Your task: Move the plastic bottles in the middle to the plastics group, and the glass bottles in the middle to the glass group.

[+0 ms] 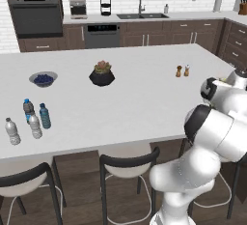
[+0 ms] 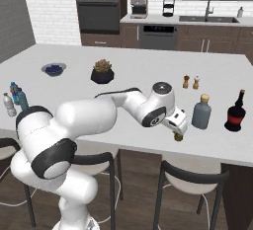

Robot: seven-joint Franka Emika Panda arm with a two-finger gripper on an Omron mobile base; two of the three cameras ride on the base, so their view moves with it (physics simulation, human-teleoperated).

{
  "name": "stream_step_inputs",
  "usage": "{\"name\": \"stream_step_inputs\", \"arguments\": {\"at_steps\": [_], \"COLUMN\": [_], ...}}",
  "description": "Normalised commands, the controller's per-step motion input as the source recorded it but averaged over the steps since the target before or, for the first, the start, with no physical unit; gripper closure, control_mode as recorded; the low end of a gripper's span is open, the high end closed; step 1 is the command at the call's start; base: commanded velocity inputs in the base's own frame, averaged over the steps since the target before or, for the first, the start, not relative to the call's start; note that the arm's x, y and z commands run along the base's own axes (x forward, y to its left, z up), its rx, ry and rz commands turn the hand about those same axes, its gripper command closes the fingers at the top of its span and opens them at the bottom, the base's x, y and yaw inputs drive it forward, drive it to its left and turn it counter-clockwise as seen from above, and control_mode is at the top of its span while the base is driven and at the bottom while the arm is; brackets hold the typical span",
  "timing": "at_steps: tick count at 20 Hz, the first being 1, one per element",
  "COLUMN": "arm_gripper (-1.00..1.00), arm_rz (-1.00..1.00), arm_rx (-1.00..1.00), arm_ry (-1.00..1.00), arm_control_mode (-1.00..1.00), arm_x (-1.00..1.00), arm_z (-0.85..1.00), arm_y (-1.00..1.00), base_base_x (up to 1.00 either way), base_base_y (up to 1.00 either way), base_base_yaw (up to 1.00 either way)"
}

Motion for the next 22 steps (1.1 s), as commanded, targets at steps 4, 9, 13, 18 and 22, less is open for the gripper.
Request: {"name": "stream_step_inputs", "arguments": {"at_steps": [4,9,13,18,22], "arm_gripper": [-1.0,-1.0,-1.0,-1.0,-1.0], "arm_rz": [0.2,0.43,0.59,0.43,0.17], "arm_rx": [-0.01,-0.06,-0.11,-0.09,0.0], "arm_ry": [0.0,0.08,0.12,0.06,-0.09], "arm_control_mode": [-1.0,-1.0,-1.0,-1.0,-1.0], "arm_x": [-0.54,-0.28,-0.33,-0.63,-0.99], "arm_z": [0.0,0.31,0.54,0.75,0.94], "arm_y": [0.97,0.97,1.0,0.85,0.27], "base_base_x": [0.0,0.0,0.0,0.0,0.0], "base_base_y": [0.0,0.0,0.0,0.0,0.0], "base_base_yaw": [0.0,0.0,0.0,0.0,0.0]}}
